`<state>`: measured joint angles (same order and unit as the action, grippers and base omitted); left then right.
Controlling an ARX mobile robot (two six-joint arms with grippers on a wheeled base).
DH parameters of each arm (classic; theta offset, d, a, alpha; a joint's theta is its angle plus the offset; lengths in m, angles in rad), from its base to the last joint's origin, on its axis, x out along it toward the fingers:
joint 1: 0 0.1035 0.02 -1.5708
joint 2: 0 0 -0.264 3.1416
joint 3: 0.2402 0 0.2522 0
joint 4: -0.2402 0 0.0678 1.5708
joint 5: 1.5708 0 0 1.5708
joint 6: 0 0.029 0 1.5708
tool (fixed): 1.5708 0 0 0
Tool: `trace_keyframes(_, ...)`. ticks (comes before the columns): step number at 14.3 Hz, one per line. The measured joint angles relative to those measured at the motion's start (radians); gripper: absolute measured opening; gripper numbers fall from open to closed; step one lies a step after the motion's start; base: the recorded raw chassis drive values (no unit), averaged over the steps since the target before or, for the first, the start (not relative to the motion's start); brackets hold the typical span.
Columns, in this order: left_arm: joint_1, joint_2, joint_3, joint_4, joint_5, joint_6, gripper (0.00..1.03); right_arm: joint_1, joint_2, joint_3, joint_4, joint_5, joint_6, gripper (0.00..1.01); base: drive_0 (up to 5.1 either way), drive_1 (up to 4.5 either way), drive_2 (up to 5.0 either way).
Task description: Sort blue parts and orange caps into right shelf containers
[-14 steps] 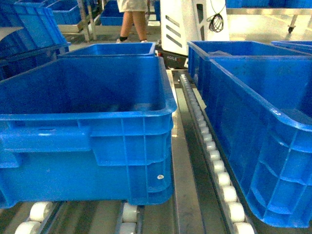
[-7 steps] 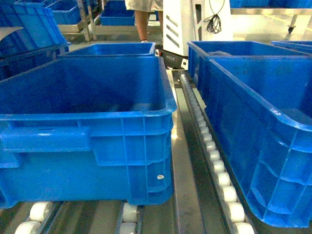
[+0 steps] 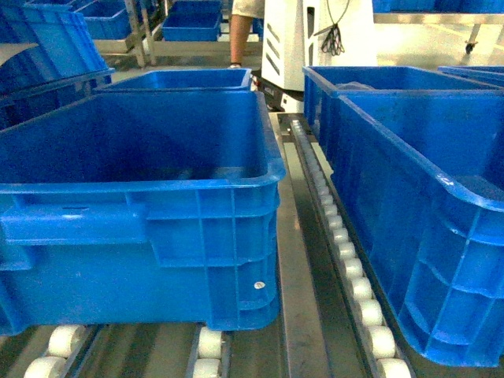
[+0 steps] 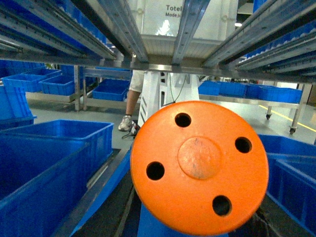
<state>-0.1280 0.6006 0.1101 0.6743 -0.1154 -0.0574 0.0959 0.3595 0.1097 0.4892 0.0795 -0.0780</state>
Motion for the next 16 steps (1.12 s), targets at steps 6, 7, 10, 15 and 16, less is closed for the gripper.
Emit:
trace_keyframes(6,-0.013,0.993,0.584,0.178,0.062,-0.100,0.43,-0.129,1.124,0.516,0.381,0.018,0.024,0.42,0.0,0.00,0.0)
trace_keyframes(7,-0.013,1.058,0.644,0.185,0.046,-0.100,0.51,-0.122,1.197,0.555,0.379,0.018,0.029,0.52,0.0,0.00,0.0)
trace_keyframes(10,-0.013,1.086,0.660,0.202,0.060,-0.104,0.87,-0.106,1.216,0.556,0.409,0.009,0.033,0.87,0.0,0.00,0.0)
trace_keyframes(15,0.010,1.022,0.592,0.213,0.008,-0.091,0.98,-0.117,1.223,0.556,0.394,0.040,0.000,0.98,0.0,0.00,0.0)
trace_keyframes(16,0.010,1.022,0.592,0.209,0.008,-0.090,0.98,-0.117,1.223,0.556,0.393,0.040,-0.002,0.98,0.0,0.00,0.0)
